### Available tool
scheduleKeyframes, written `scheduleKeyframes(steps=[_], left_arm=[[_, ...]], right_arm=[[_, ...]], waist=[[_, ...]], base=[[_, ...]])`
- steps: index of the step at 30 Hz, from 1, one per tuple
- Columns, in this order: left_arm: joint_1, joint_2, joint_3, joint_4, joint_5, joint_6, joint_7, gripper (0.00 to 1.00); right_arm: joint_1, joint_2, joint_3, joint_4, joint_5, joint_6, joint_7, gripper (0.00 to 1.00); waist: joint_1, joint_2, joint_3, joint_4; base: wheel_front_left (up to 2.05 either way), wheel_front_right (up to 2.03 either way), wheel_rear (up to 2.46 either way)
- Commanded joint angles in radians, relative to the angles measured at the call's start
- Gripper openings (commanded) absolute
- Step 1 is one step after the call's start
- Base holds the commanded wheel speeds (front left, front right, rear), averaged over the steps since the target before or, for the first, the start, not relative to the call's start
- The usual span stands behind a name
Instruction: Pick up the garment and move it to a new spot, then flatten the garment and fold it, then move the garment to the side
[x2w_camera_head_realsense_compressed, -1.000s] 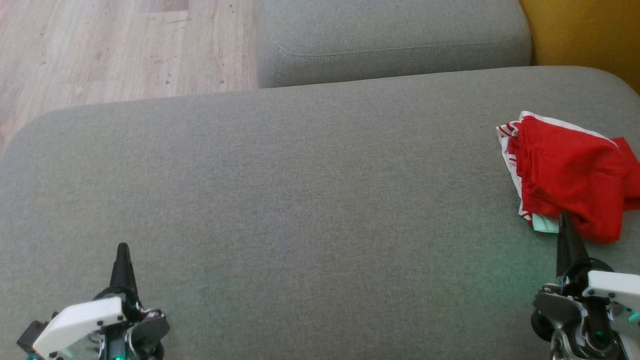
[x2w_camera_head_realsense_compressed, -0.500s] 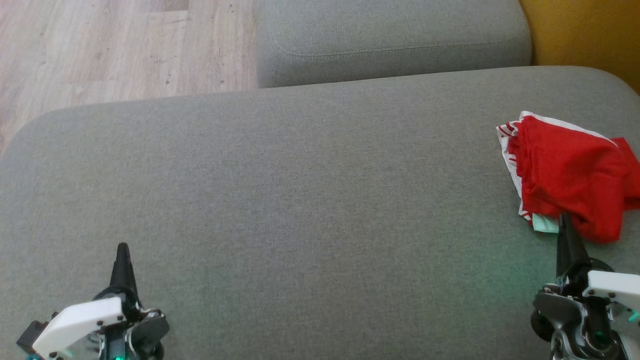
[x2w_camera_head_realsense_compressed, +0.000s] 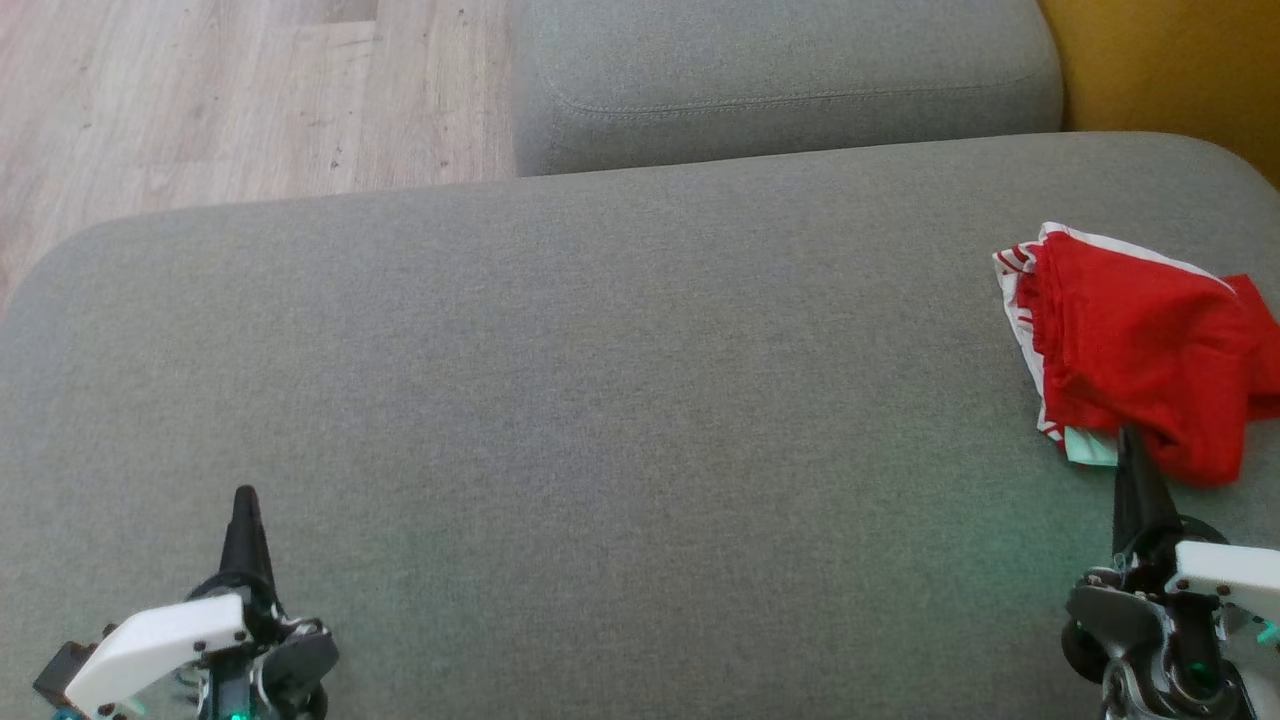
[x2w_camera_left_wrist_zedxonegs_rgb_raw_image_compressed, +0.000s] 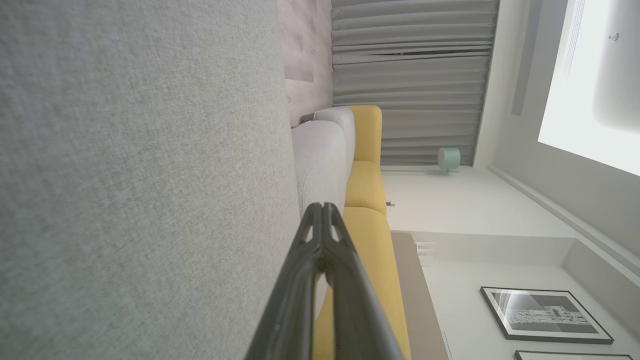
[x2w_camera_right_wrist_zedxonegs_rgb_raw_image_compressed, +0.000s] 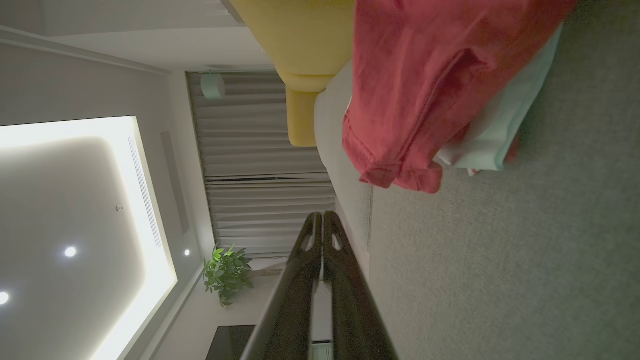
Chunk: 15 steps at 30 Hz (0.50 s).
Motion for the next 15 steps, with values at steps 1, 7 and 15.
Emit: scheduleKeyframes(steps=[1, 7, 15], left_arm=[[-0.050, 0.007, 0.040, -0.028, -0.005, -0.007, 0.007, 0.00], [-0.050, 0.007, 0.040, -0.028, -0.005, -0.007, 0.007, 0.00], [-0.050, 0.007, 0.040, -0.028, -0.005, -0.007, 0.007, 0.00]], right_arm=[[-0.054, -0.005, 0.020, -0.038, 0.006, -0.001, 0.007, 0.00], [-0.054, -0.005, 0.020, -0.038, 0.006, -0.001, 0.007, 0.00], [-0.054, -0.005, 0.020, -0.038, 0.006, -0.001, 0.007, 0.00]], waist=[[0.0000, 0.0000, 0.000, 0.000], [0.0000, 0.0000, 0.000, 0.000], [0.0000, 0.0000, 0.000, 0.000]], base=[[0.00, 0.00, 0.00], [0.00, 0.00, 0.00], [0.00, 0.00, 0.00]])
